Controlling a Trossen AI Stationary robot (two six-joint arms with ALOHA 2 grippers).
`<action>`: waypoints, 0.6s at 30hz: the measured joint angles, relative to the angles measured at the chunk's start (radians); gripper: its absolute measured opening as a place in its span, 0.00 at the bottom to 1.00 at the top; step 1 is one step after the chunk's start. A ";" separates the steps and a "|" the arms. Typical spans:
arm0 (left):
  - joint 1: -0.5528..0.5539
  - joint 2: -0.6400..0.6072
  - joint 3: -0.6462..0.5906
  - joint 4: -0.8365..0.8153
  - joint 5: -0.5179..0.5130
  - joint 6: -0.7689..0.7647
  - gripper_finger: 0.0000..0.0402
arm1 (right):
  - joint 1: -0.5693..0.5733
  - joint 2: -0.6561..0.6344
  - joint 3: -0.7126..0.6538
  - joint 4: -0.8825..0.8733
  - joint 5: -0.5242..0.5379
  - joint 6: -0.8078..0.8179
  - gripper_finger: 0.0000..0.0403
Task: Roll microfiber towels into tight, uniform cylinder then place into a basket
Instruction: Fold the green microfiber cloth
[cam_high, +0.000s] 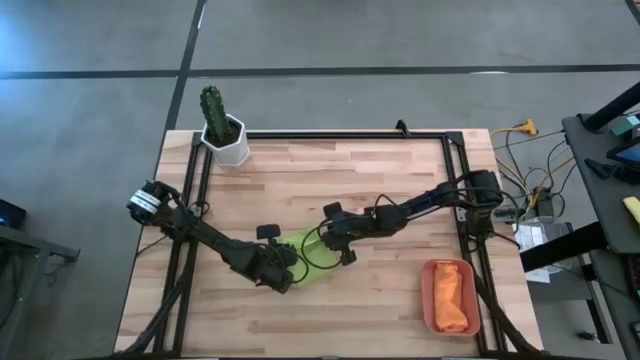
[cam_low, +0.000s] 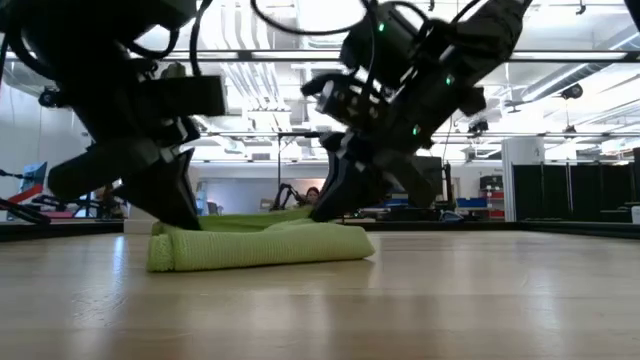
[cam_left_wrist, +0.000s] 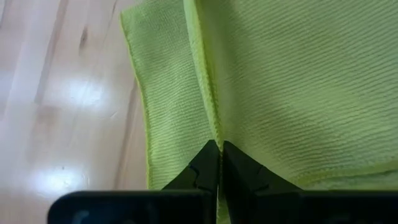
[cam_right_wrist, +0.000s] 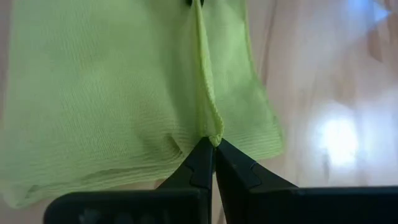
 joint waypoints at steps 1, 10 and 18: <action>0.000 0.000 -0.006 0.004 0.000 -0.001 0.00 | -0.001 0.012 0.000 0.007 0.000 -0.001 0.02; 0.000 0.005 -0.005 -0.005 0.008 0.000 0.00 | -0.008 0.087 0.002 0.085 0.030 -0.020 0.02; -0.009 0.002 -0.006 -0.014 0.022 -0.001 0.00 | -0.009 0.042 -0.001 0.079 0.036 -0.074 0.02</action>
